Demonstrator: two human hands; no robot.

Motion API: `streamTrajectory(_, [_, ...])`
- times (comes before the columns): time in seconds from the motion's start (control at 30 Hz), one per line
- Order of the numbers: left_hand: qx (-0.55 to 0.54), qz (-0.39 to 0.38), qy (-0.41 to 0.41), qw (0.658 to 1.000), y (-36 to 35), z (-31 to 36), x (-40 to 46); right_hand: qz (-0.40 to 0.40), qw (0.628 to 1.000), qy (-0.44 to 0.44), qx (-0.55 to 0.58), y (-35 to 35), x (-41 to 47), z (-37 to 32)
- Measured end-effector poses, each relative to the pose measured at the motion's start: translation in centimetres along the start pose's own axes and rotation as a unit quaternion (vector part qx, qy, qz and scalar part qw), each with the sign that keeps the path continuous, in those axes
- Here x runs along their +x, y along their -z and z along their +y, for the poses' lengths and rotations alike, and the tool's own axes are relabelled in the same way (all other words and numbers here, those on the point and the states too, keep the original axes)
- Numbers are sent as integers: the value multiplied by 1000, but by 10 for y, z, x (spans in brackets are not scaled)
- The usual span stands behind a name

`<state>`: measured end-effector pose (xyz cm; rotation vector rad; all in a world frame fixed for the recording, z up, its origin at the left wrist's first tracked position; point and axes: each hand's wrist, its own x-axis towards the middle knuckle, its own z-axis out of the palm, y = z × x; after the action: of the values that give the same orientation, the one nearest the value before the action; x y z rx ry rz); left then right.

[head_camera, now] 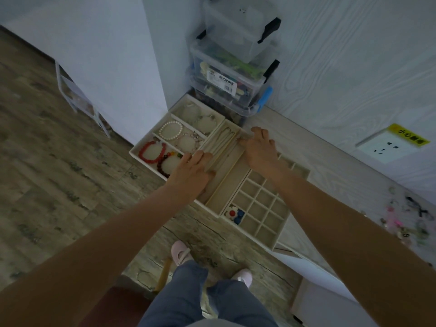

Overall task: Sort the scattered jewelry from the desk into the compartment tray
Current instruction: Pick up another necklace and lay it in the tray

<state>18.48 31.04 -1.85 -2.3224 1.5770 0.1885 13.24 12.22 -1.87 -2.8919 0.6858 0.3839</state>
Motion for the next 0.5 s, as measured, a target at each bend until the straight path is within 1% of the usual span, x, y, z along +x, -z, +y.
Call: streamTrajectory(0.5, [6,-1,0,1000,2,0,2,-13,1000,-6,20,5,-3,-4])
